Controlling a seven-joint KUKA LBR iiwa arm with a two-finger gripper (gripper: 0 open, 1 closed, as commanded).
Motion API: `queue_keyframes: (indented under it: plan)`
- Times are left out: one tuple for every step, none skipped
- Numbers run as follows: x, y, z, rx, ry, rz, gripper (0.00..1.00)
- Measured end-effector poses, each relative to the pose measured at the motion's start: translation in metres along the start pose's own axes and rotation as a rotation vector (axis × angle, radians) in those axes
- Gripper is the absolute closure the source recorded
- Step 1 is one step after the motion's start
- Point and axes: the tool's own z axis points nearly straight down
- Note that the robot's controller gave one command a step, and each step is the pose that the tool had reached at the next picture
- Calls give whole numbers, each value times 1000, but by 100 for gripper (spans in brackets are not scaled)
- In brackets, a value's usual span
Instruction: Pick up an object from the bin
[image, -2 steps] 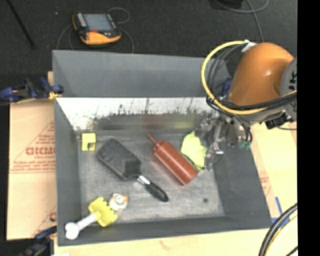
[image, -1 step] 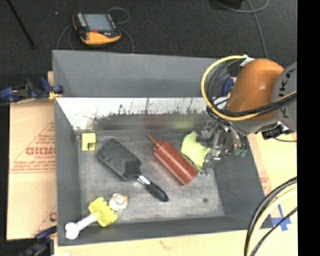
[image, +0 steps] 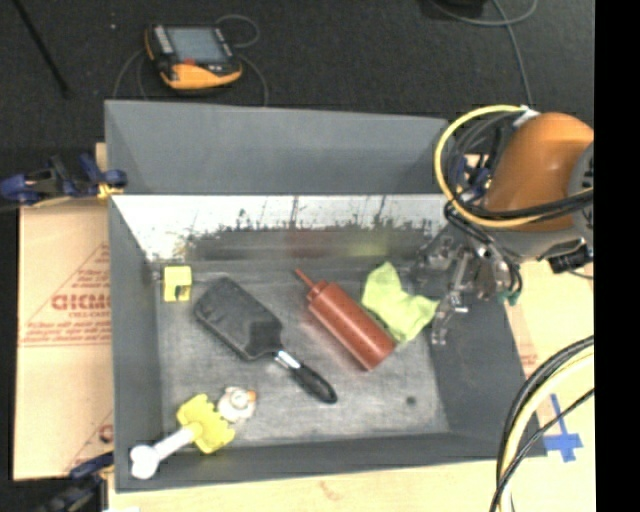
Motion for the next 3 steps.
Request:
queue_keyframes:
  plan:
    - [7, -9, 22, -2, -4, 232, 0]
    - [-6, 1, 85, -2, -6, 278, 0]
    - [-13, 11, 86, -1, -4, 383, 100]
